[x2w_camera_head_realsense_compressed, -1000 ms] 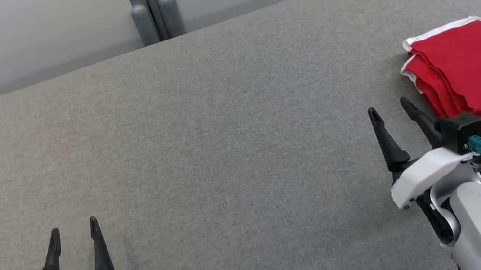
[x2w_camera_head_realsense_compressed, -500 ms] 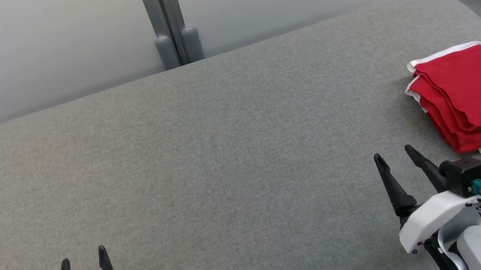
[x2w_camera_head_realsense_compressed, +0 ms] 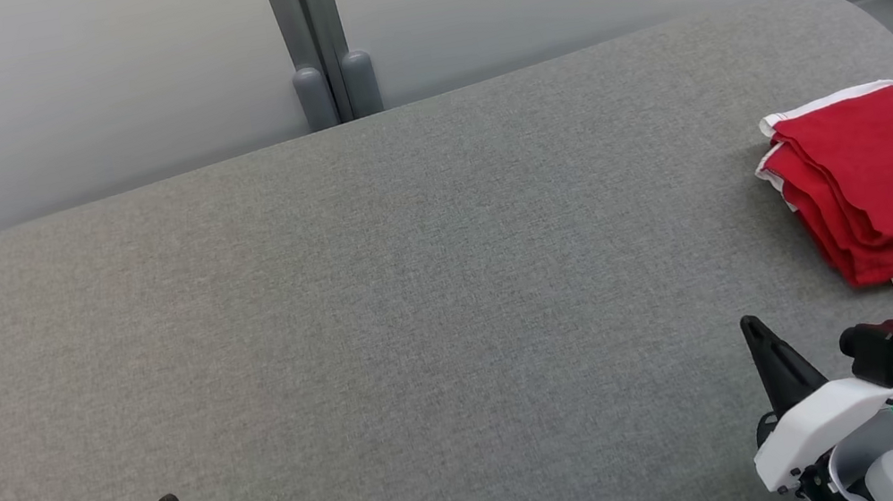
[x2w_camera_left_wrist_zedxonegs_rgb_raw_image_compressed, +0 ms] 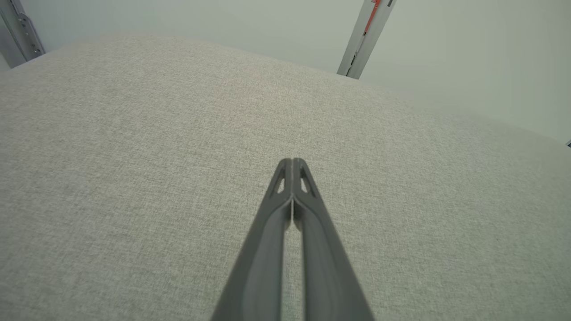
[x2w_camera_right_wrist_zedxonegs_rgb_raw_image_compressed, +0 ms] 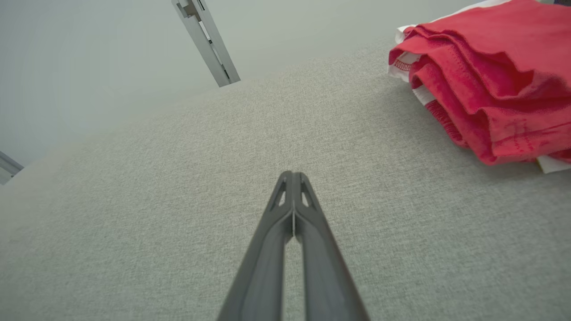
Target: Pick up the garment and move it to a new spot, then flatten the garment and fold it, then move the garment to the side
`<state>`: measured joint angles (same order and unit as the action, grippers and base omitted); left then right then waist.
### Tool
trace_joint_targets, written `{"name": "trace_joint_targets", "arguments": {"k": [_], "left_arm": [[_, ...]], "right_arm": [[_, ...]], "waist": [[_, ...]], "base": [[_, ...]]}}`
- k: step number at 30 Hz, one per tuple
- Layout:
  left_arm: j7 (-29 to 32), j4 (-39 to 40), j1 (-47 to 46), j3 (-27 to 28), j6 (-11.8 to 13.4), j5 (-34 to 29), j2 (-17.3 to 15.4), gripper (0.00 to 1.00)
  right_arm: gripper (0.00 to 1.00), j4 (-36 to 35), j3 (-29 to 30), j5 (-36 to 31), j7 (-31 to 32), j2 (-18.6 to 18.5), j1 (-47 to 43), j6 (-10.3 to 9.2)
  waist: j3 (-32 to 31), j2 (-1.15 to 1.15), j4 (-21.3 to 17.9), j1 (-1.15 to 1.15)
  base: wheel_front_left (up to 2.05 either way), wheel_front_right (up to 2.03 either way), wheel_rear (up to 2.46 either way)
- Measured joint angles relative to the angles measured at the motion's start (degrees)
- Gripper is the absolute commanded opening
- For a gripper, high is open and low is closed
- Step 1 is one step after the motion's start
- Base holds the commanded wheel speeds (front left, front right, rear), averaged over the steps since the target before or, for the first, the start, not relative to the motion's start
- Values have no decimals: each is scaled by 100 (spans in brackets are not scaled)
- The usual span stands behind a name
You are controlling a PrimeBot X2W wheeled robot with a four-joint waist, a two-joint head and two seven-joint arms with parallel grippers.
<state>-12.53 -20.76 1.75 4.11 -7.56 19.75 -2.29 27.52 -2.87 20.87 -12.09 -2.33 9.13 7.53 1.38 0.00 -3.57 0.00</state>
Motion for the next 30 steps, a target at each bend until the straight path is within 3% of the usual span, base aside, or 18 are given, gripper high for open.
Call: {"name": "trace_joint_targets", "arguments": {"k": [30], "left_arm": [[695, 248, -238, 86, 0, 2685, -4, 0]], "right_arm": [[0, -499, 337, 2638, 673, -8, -101, 0]], "waist": [[-30, 0, 91, 0]], "base": [[0, 0, 0]]}}
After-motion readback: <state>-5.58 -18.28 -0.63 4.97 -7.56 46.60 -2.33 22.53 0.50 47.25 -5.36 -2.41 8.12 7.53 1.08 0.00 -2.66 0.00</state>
